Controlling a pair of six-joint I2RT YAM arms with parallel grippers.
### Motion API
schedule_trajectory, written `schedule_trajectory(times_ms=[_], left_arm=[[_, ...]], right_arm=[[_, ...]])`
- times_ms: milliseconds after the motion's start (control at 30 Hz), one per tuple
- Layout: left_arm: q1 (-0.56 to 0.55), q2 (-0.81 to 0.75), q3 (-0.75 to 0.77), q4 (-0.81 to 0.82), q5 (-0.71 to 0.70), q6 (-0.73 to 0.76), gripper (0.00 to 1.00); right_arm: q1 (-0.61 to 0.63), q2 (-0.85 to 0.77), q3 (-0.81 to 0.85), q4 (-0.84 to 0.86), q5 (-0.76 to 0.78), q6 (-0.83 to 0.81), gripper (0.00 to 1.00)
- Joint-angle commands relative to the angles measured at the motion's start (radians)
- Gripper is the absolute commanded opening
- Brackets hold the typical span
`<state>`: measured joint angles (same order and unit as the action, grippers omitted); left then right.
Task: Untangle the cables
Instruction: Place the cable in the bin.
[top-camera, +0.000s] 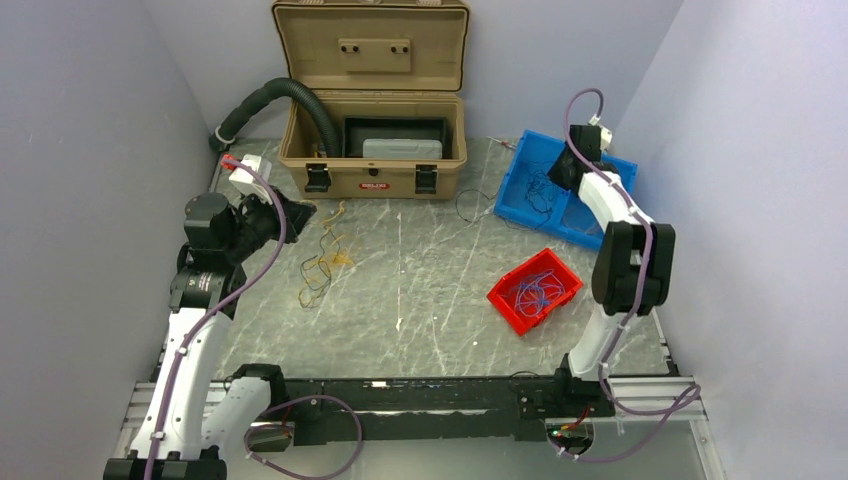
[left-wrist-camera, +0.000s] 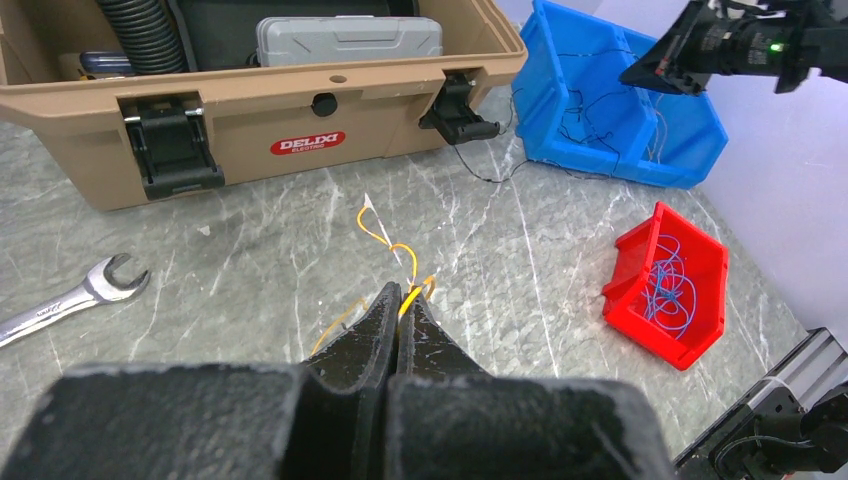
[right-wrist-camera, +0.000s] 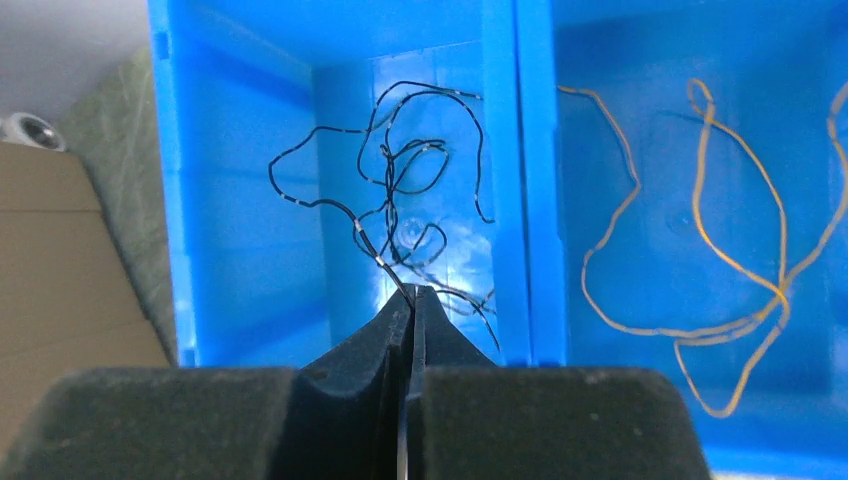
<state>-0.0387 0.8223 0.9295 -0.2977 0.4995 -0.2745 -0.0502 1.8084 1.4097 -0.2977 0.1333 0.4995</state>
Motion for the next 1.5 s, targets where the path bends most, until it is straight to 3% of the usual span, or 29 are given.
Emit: schedule_trajectory(times_ms=[0,233,300,667,1033,1467], left_arm=[[0.002,-0.011,0.009,0.022,0.0,0.019,0.0],[0.002,-0.015,0.011,0.019,0.002,0.019,0.0],[0.002,-0.018,0.009,0.019,0.001,0.02,0.0],[0.001,-0.023,0.011,0.011,0.0,0.026,0.0],[0.002,-0.024,0.011,0.012,-0.003,0.026,0.0],[0.002,-0.014,0.012,0.011,0.003,0.026,0.0]], right_arm=[[0.012,0.091,0.127,-0.043,0.017,-0.05,0.1],[0.059,-0.052,0.073,0.023,-0.051,-0.159,0.64],[0.104,-0.079,0.073,-0.002,-0.066,-0.21,0.7],[0.331,-0.036,0.101,-0.14,-0.246,-0.404,0.69],[0.365,0.129,0.166,-0.188,-0.366,-0.585,0.68],[0.368,0.265,0.146,-0.011,-0.367,-0.645,0.64]])
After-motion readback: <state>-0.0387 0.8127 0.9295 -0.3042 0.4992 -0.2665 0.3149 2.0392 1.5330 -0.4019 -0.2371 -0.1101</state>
